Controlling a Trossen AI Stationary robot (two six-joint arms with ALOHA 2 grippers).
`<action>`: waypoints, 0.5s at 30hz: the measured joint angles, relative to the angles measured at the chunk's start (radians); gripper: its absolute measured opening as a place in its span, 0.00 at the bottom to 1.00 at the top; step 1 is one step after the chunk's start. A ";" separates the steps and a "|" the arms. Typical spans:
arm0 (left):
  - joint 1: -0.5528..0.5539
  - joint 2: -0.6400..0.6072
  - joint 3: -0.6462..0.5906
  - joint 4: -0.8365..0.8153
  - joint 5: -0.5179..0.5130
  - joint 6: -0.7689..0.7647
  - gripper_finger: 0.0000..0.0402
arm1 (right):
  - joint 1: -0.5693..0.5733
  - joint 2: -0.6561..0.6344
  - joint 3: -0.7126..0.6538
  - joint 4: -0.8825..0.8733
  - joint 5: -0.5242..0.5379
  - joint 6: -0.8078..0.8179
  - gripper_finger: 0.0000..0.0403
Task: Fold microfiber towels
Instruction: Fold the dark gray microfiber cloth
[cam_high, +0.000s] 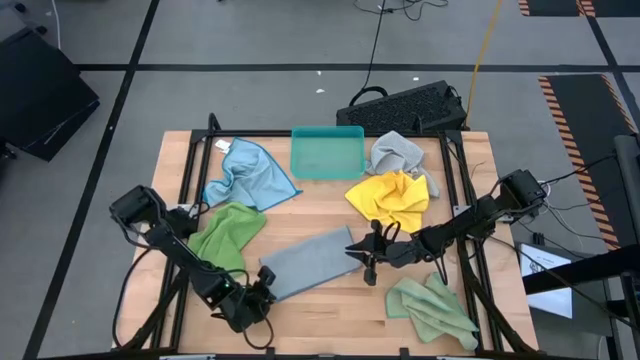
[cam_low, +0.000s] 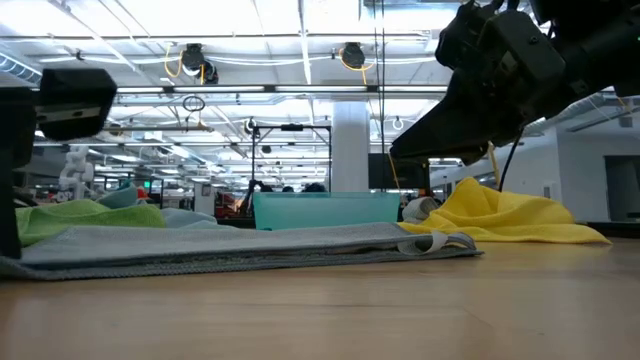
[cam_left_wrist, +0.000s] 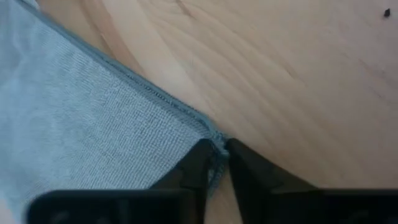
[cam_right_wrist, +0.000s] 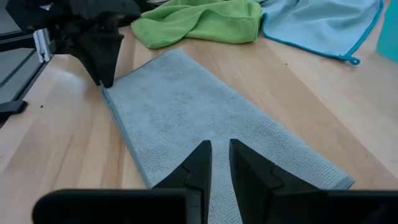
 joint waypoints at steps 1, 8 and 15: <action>0.007 0.000 0.000 0.001 0.013 0.000 0.09 | 0.000 0.000 0.000 0.003 0.000 0.000 0.12; 0.041 -0.028 -0.008 0.046 0.002 0.000 0.04 | 0.003 0.000 0.005 0.055 0.021 0.034 0.12; 0.123 -0.133 -0.006 0.087 -0.012 -0.072 0.02 | 0.029 0.128 0.192 0.040 0.051 -0.065 0.15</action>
